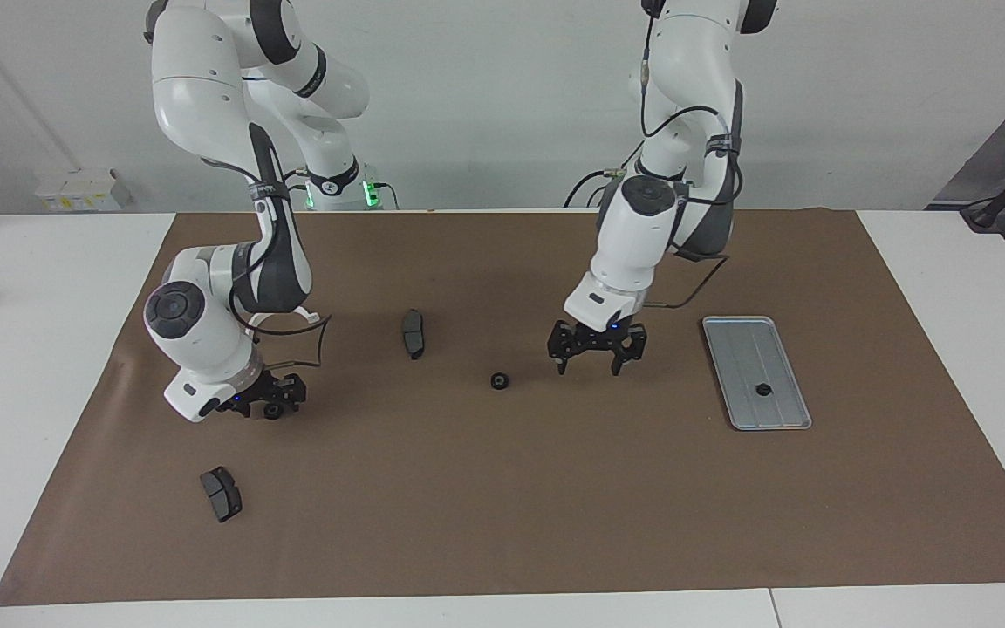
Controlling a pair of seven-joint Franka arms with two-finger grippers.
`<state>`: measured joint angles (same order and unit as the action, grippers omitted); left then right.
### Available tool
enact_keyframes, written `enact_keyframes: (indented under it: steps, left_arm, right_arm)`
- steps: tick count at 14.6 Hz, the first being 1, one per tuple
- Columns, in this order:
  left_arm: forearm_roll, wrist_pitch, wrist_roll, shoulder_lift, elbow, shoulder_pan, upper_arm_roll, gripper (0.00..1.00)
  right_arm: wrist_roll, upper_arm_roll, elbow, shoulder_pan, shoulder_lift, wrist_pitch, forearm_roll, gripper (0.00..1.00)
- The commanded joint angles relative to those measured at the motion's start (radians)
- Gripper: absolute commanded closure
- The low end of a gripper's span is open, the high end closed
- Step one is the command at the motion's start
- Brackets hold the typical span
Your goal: Place bearing gear from tray to pile
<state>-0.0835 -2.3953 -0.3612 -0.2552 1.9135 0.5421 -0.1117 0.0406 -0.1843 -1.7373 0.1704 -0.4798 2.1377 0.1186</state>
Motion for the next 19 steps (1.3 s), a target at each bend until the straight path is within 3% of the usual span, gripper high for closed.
enact_keyframes:
  steps: [1,6,11,15,17,19]
  left_arm:
    - [-0.004,0.028,0.056,0.047,0.047,-0.101,0.004,0.0]
    - [-0.004,0.007,0.255,0.039,0.048,-0.325,0.007,0.0]
    - [-0.004,-0.097,0.38,-0.032,0.071,-0.438,0.007,0.0]
    - [-0.005,-0.119,0.446,-0.044,0.117,-0.478,0.009,0.0]
    - [-0.005,-0.139,0.449,-0.041,0.15,-0.479,0.009,0.09]
    - [-0.005,-0.133,0.449,-0.036,0.168,-0.479,0.01,0.28]
  right_arm:
    - [-0.106,-0.01,-0.001,-0.063,0.021,0.008,0.026,0.19]
    - [-0.355,-0.014,0.056,-0.264,0.015,0.01,0.007,0.23]
    - [-0.577,-0.017,0.062,-0.431,0.001,0.072,0.0,0.27]
    - [-0.688,-0.017,0.062,-0.515,-0.036,0.152,-0.025,0.27]
    - [-0.712,-0.017,0.062,-0.537,-0.051,0.186,-0.027,0.27]
    - [-0.729,-0.015,0.062,-0.557,-0.072,0.228,-0.025,0.28]
